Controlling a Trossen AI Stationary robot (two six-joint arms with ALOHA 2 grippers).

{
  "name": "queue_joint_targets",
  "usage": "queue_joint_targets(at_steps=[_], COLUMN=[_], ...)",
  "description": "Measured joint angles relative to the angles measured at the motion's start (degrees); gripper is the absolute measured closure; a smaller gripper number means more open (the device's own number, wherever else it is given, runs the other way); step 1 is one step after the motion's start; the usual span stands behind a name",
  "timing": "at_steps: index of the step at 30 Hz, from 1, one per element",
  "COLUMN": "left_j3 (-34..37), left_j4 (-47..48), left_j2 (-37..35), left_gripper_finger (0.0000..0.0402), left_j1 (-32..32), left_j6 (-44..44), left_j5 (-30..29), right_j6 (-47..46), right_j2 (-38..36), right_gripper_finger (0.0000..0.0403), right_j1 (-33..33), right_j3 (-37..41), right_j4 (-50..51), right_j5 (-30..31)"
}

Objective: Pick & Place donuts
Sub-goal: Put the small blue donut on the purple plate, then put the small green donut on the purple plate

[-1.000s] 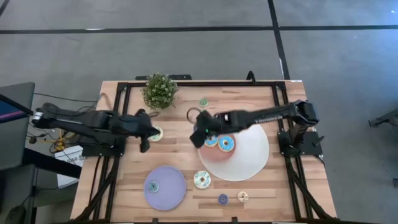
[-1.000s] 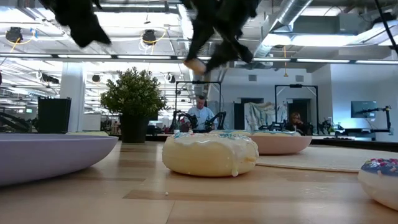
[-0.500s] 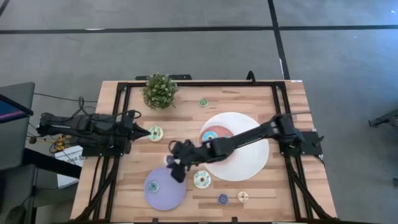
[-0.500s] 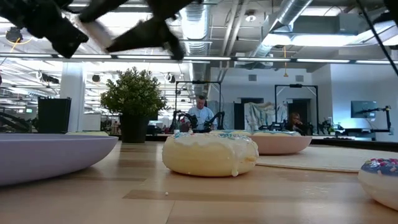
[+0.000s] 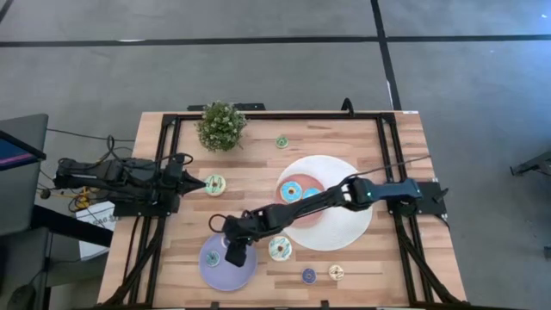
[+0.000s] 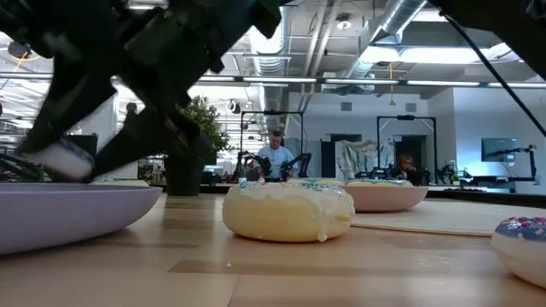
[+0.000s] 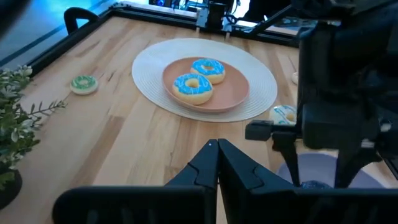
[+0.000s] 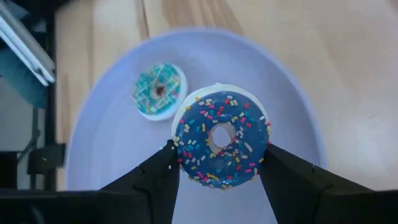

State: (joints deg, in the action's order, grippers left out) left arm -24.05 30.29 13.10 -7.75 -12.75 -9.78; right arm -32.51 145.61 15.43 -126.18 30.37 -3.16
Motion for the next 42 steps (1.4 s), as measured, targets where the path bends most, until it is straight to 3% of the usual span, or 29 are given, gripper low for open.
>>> queue_joint_targets(at_steps=[9,20,30,35,42], left_j3=[0.0,0.0,0.0,0.0,0.0], left_j4=[0.2,0.2,0.2,0.2,0.2], left_j2=[0.0,0.0,0.0,0.0,0.0], left_gripper_finger=[0.0401,0.0402,0.0401,0.0401,0.0402], left_j1=[0.0,0.0,0.0,0.0,0.0], left_j6=[-0.1,-0.1,-0.1,-0.1,-0.1], left_j5=[0.0,-0.1,-0.1,-0.1,-0.1], right_j6=[0.0,0.0,0.0,-0.9,4.0], right_j2=[0.1,0.1,-0.6,-3.7,-11.4], right_gripper_finger=[0.0198,0.0159,0.0157,0.0157,0.0159], right_j1=[-1.1,-0.8,-1.9,-4.2,-5.6], right_j3=[-0.1,-0.2,-0.1,-0.1,-0.2], right_j4=[0.6,-0.4,2.4,8.1,11.6], right_j5=[0.1,0.0,-2.3,-9.4,-4.5])
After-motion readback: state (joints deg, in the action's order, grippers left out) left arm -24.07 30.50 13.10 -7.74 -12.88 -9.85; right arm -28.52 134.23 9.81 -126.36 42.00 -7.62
